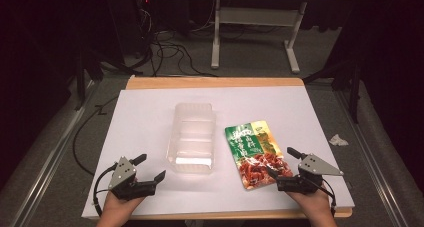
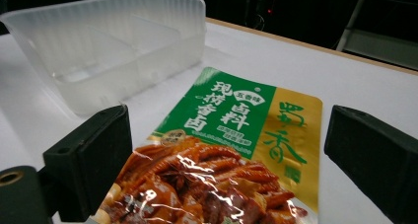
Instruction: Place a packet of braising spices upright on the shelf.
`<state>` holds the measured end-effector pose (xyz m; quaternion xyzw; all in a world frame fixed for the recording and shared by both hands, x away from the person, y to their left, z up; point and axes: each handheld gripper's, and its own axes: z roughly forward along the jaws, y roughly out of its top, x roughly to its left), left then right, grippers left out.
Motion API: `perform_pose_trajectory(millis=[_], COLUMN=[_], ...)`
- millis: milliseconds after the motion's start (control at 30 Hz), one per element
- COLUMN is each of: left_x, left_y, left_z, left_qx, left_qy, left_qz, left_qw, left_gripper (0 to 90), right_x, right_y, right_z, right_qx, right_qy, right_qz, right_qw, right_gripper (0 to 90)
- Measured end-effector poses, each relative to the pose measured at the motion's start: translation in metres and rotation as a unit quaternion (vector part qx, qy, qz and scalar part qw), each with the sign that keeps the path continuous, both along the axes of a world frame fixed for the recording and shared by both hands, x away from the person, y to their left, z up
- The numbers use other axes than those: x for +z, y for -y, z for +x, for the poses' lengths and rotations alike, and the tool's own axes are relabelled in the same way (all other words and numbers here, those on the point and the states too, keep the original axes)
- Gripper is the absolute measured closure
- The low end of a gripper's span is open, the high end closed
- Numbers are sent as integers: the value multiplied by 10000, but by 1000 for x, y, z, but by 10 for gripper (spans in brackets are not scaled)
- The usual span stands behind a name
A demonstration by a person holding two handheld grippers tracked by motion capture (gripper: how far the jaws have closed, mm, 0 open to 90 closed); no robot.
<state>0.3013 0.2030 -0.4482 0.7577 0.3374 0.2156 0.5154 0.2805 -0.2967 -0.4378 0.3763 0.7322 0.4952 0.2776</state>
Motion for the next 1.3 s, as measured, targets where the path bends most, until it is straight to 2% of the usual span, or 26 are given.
perform_pose_trajectory(millis=[133, 567, 1000, 1300], left_x=[-2, -3, -4, -4], left_y=[-1, -2, -2, -2], left_z=[3, 3, 4, 4], left_qx=[29, 3, -11, -26], left_qy=[-41, -50, -46, -51], left_qz=[-11, -14, 2, 45], left_qw=[10000, 10000, 10000, 10000], left_gripper=[148, 149, 149, 150], right_x=[-2, -2, -1, 0], right_y=[4, -1, 3, 10], right_z=[1, 2, 1, 2], right_qx=[42, 112, 45, -138], right_qy=[-19, -10, -8, -74], right_qz=[26, 47, 90, 147], right_qw=[10000, 9999, 9999, 9998], right_gripper=[67, 82, 123, 148])
